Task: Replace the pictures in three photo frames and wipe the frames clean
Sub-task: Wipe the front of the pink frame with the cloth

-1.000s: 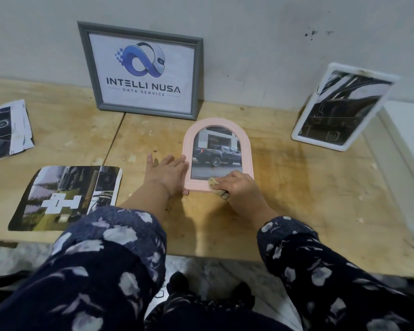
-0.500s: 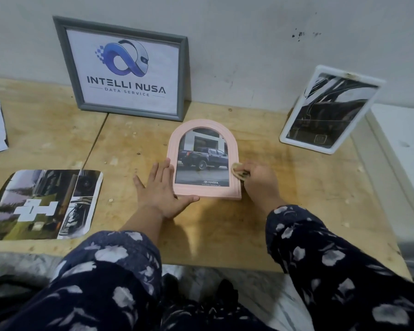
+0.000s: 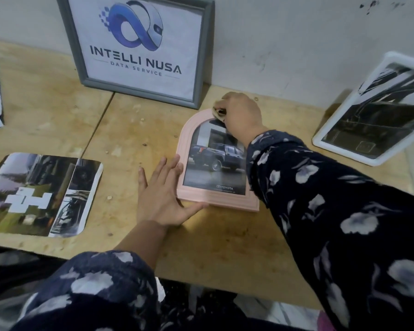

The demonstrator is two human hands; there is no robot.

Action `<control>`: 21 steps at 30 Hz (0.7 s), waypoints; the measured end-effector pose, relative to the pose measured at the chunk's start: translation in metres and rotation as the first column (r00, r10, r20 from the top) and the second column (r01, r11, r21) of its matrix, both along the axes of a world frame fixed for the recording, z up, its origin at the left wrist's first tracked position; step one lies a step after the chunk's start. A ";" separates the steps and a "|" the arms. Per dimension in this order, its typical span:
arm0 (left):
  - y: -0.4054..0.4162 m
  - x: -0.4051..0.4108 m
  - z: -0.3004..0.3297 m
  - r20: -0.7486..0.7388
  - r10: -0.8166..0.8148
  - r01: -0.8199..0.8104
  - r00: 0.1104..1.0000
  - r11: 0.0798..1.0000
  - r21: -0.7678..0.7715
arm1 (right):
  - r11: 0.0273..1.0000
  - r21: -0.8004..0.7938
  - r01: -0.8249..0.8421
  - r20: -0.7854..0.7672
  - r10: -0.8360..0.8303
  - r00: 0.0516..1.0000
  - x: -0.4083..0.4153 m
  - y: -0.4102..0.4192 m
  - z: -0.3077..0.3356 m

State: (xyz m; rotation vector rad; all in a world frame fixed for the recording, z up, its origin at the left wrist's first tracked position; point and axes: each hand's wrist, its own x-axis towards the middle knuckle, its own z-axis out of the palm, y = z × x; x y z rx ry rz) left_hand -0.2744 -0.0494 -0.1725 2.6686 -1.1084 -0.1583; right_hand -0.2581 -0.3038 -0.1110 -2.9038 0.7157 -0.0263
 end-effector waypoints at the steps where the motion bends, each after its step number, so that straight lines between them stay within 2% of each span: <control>1: 0.000 0.000 0.000 0.004 0.001 -0.001 1.000 1.000 0.003 | 0.998 0.062 0.025 -0.048 -0.023 0.999 0.005 -0.002 -0.001; 4: -0.001 0.000 -0.001 0.012 0.008 -0.008 1.000 1.000 0.026 | 0.977 0.189 0.096 -0.163 -0.065 0.984 0.000 -0.009 -0.004; 8: -0.001 -0.001 0.000 0.025 0.014 -0.015 1.000 1.000 0.028 | 0.952 0.229 0.201 -0.081 -0.187 0.979 -0.035 -0.016 -0.009; 11: -0.001 -0.001 0.000 0.025 0.014 -0.015 1.000 0.999 0.052 | 0.929 0.273 0.248 -0.103 -0.228 0.968 -0.054 -0.014 -0.012; 13: -0.002 -0.001 -0.001 0.027 0.013 -0.015 1.000 0.998 0.068 | 0.924 0.293 0.245 -0.054 -0.240 0.969 -0.069 -0.008 -0.015; 16: -0.001 -0.001 -0.002 0.037 0.014 -0.017 0.999 0.997 0.079 | 0.937 0.274 0.215 0.101 -0.251 0.963 -0.100 0.004 -0.023; 19: 0.000 0.000 -0.002 0.040 0.012 -0.015 0.999 0.997 0.080 | 0.968 0.188 0.166 0.149 -0.195 0.969 -0.126 0.024 -0.027; 21: 0.000 0.000 -0.002 0.044 0.013 -0.016 0.999 0.997 0.074 | 0.963 0.210 0.166 0.149 -0.200 0.969 -0.139 0.041 -0.021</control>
